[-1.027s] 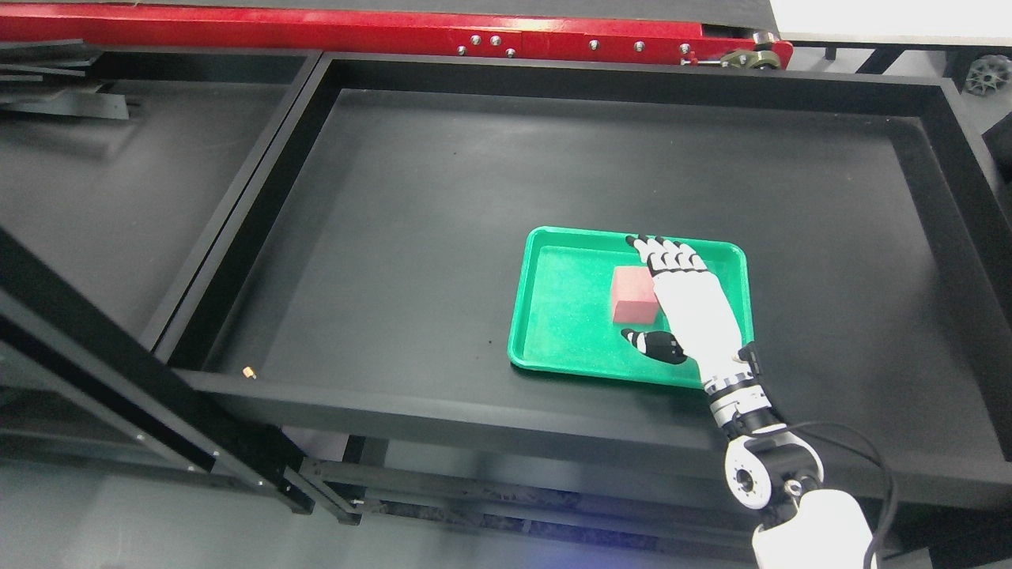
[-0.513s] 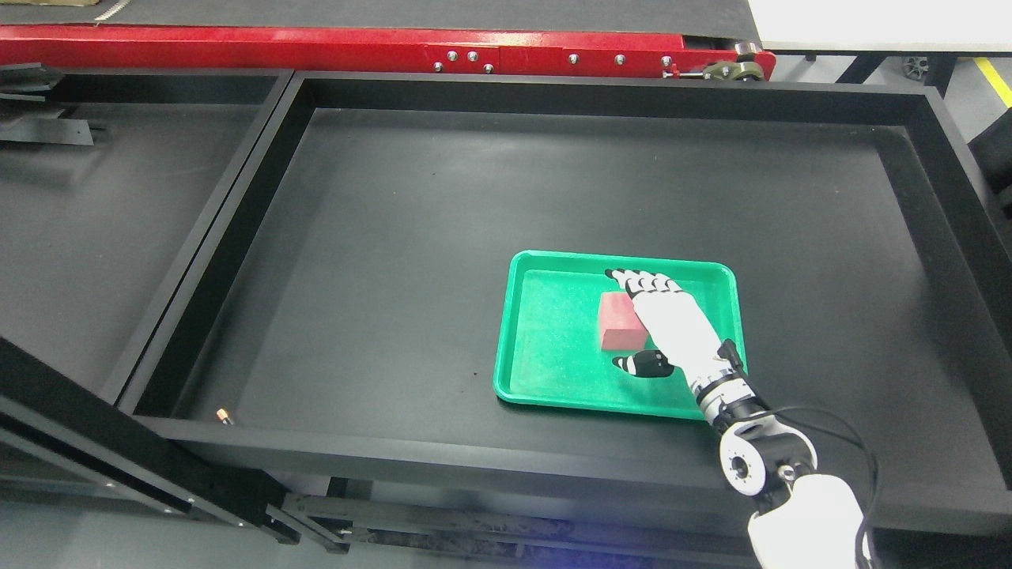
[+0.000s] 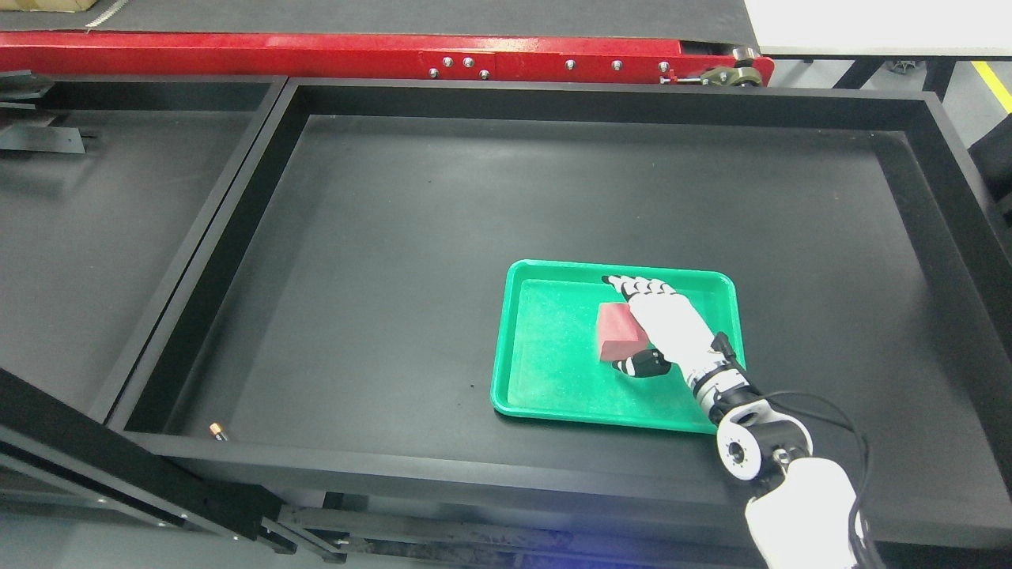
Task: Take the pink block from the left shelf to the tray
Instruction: 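Lower the right hand over the pink block and close fingers around it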
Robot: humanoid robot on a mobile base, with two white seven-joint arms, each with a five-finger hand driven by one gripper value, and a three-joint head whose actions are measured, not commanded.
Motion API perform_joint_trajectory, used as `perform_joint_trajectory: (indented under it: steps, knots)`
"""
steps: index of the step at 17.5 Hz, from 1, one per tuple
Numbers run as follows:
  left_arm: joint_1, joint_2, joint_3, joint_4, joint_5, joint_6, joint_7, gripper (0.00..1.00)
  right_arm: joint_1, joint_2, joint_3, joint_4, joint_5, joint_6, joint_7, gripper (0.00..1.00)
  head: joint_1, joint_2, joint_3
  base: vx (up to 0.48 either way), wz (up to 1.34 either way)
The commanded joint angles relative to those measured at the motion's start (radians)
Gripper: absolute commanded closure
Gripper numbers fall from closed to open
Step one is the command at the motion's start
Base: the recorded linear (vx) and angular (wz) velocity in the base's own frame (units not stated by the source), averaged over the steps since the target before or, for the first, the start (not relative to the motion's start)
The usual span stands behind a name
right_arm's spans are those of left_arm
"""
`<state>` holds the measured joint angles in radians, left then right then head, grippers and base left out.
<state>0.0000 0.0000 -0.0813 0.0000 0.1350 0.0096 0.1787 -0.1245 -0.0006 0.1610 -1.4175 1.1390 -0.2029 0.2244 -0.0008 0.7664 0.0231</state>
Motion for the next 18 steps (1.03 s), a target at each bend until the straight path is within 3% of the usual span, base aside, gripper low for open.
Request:
perform_joint_trajectory:
  steps: [1,5,11,15,18]
  knots:
    - [-0.029,0.017,0.000,-0.017,0.000,0.000,0.001,0.00,-0.014,-0.017,0.008,0.086,0.001,-0.001,0.006,0.04,0.0000,0.000,0.000,0.016,0.00]
    - [-0.029,0.017,0.000,-0.017,0.000,0.000,0.001,0.00,-0.027,-0.017,0.008,0.109,0.001,-0.001,0.000,0.14,0.0000,0.000,0.000,0.000,0.00]
    - [-0.031,0.017,0.000,-0.017,0.000,0.000,0.001,0.00,-0.029,-0.017,0.000,0.114,0.016,-0.006,-0.118,0.52,0.0000,0.000,0.000,0.000,0.00]
    - [-0.029,0.017,0.000,-0.017,0.000,0.000,0.001,0.00,-0.027,-0.017,-0.008,0.114,0.031,-0.029,-0.180,0.92,0.0000,0.000,0.000,0.000,0.00]
    - [-0.029,0.017,0.000,-0.017,0.000,0.000,0.001,0.00,-0.024,-0.017,-0.037,0.098,0.025,-0.062,-0.241,0.95,0.0000,0.000,0.000,0.000,0.00]
